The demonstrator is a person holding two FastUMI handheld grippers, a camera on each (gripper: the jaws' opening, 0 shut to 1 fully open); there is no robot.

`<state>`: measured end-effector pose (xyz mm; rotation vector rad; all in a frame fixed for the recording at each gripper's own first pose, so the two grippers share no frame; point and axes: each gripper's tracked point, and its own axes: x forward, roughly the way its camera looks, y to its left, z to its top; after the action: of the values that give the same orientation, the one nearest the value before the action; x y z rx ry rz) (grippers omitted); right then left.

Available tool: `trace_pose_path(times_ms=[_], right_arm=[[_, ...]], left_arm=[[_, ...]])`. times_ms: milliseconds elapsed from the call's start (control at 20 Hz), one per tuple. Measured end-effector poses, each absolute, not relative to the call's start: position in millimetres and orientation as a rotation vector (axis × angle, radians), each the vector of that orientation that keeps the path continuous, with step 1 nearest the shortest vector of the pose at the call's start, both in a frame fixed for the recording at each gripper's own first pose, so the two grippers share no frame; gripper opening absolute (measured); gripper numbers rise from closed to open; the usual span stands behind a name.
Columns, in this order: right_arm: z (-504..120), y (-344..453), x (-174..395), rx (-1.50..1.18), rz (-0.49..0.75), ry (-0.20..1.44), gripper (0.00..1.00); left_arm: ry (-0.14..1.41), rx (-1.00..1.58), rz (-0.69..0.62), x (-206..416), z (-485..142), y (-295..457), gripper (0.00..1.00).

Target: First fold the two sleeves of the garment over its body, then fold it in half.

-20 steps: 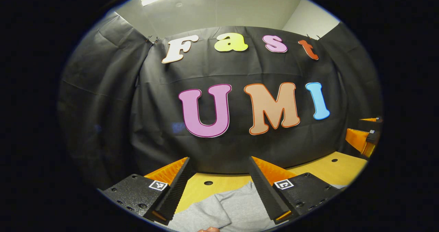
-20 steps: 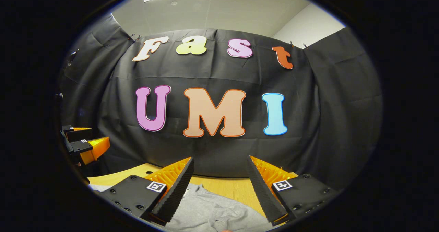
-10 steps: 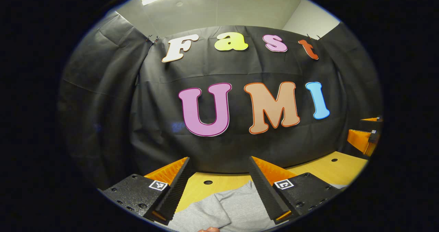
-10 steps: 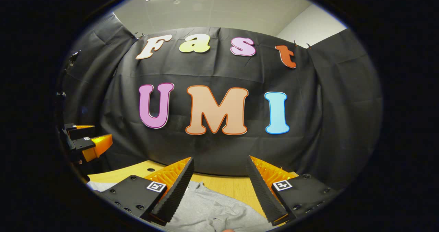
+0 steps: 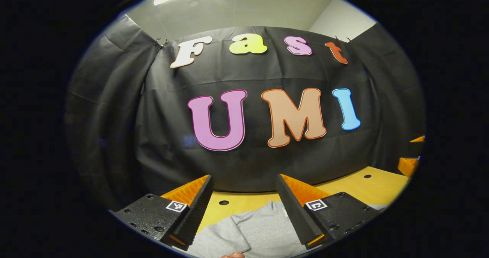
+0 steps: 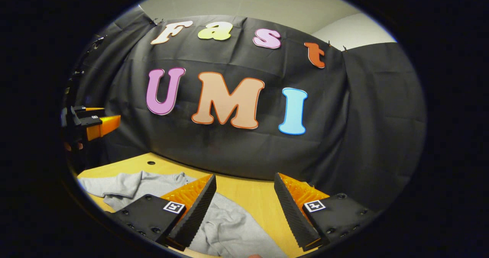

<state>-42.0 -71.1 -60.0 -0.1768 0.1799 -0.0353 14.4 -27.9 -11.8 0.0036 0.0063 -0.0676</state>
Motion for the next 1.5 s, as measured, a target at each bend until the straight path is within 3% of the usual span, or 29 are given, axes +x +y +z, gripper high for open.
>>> trace_pose_path(times_ms=[650,1500], right_arm=[[-174,-190,-124,-0.262,-0.146,0.562,0.98],[-303,-219,-248,-0.074,-0.133,1.033,0.98]], left_arm=[[0.014,0.037,-0.103,16,-10,-49,0.96],[0.034,0.040,-0.135,10,-17,-69,0.96]])
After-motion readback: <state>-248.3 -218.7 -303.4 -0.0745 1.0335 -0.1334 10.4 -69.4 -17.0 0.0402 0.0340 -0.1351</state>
